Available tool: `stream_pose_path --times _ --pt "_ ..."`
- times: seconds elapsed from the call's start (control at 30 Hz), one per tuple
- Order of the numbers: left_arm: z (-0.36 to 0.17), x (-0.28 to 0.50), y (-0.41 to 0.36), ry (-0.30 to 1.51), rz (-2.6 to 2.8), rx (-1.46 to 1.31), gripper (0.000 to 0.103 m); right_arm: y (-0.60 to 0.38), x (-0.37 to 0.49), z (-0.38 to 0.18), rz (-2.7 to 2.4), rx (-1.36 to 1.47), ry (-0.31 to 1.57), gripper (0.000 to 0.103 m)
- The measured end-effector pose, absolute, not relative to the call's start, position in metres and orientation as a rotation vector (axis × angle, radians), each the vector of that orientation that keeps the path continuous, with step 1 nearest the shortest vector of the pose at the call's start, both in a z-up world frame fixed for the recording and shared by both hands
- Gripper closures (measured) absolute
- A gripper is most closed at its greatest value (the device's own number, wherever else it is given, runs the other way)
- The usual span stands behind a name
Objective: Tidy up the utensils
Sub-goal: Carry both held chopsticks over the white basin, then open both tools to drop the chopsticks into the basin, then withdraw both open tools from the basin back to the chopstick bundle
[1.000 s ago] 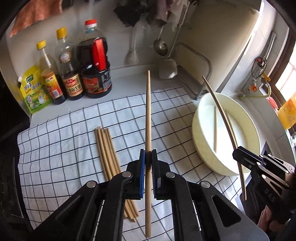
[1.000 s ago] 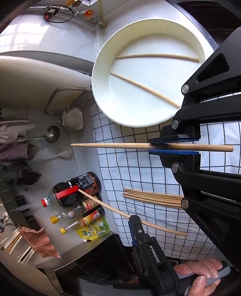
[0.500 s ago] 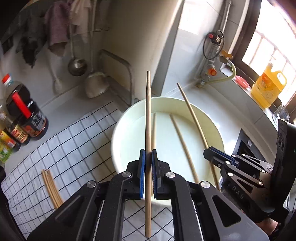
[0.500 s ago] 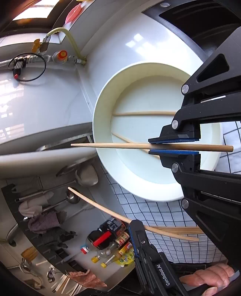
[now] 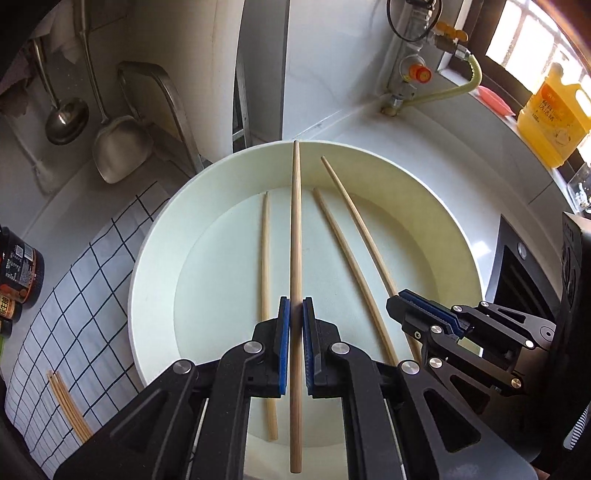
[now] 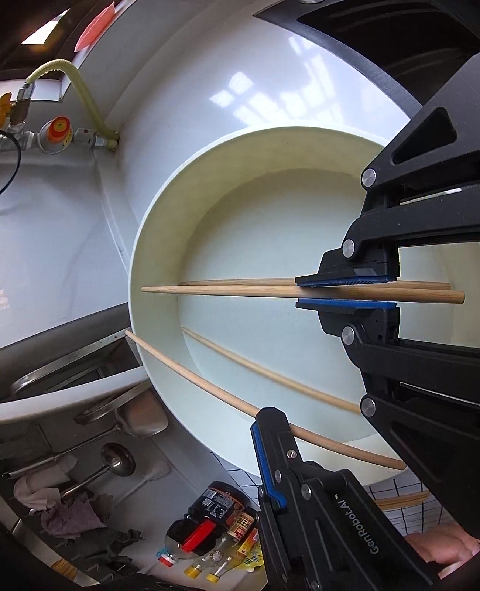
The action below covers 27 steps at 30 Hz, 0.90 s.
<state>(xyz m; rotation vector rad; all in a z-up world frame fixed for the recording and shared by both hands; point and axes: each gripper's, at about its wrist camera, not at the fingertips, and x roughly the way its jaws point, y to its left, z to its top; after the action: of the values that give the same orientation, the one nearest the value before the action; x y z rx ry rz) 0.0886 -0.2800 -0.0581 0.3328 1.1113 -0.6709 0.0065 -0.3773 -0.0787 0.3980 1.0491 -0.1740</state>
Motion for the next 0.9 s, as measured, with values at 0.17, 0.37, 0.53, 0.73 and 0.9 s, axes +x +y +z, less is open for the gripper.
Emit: stream_pose_path --times 0.17,0.37,0.53,0.73,0.9 --pt "-0.073 0.096 -0.284 1.145 -0.652 0.321 0.095 -0.381 0.008 -0.087 -0.162 0.415 1.059 0.097" --pt "-0.075 0.100 -0.281 1.149 -0.616 0.330 0.086 -0.386 0.005 -0.085 -0.181 0.423 1.042 0.087" --pt "-0.064 0.101 -0.268 1.124 -0.562 0.320 0.065 -0.387 -0.001 -0.075 -0.183 0.415 1.010 0.051" --pt "-0.050 0.092 -0.243 1.105 -0.535 0.289 0.065 -0.376 -0.008 -0.065 -0.156 0.402 0.996 0.036" --pt "-0.040 0.084 -0.223 1.096 -0.518 0.271 0.065 -0.365 -0.013 -0.052 -0.147 0.377 0.971 0.027"
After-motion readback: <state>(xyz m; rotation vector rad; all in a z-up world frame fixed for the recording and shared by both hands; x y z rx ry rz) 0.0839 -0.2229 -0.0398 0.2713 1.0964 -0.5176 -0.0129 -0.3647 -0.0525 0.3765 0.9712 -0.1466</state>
